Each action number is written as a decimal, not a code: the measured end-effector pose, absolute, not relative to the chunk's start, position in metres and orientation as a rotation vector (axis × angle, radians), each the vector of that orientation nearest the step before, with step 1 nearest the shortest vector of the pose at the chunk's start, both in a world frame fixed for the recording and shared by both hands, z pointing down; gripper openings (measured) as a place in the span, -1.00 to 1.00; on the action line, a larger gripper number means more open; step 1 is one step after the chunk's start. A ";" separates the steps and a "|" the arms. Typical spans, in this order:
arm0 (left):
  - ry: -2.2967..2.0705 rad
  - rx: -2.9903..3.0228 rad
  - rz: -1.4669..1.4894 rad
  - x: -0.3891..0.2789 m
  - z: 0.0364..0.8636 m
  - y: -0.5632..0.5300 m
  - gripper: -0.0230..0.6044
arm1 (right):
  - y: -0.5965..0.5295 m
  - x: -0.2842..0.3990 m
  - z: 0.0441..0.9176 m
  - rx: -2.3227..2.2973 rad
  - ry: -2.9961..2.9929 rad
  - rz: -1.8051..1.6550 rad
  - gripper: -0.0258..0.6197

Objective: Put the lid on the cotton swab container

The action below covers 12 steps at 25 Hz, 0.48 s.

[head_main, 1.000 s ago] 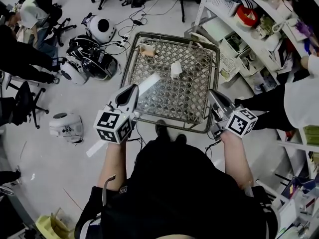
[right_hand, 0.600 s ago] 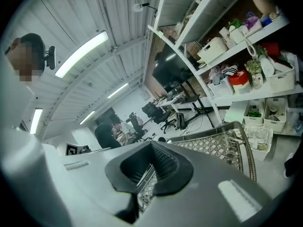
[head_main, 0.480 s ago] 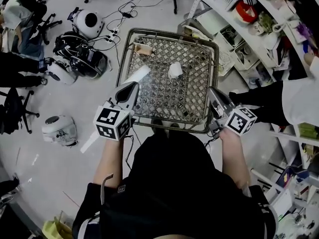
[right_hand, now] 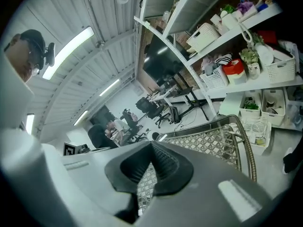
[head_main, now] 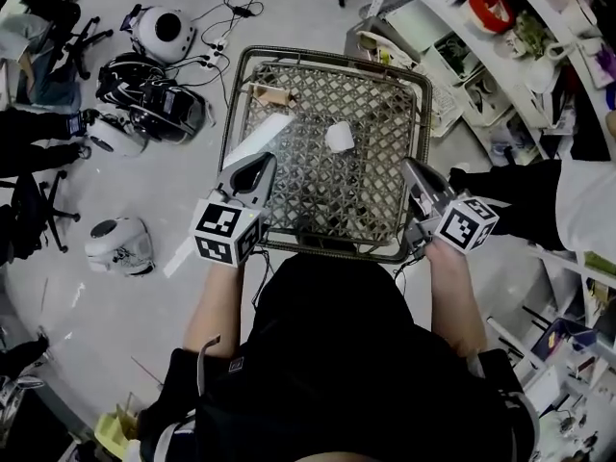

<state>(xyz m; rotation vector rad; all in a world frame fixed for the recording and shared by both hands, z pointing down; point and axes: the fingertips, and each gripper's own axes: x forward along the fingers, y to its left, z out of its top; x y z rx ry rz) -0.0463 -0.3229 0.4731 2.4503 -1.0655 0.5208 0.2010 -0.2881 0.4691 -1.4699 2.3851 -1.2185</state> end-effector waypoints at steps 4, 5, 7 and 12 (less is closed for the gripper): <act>-1.055 2.427 0.569 -0.033 0.488 -0.339 -0.87 | -0.313 0.204 0.486 -1.446 2.399 -1.261 -0.89; -1.053 2.419 0.587 -0.030 0.494 -0.342 -0.87 | -0.318 0.204 0.491 -1.438 2.404 -1.272 -0.89; -1.048 2.403 0.625 -0.026 0.507 -0.347 -0.87 | -0.325 0.200 0.503 -1.423 2.416 -1.296 -0.89; -1.035 2.380 0.677 -0.012 0.536 -0.352 -0.87 | -0.334 0.187 0.536 -1.397 2.464 -1.351 -0.89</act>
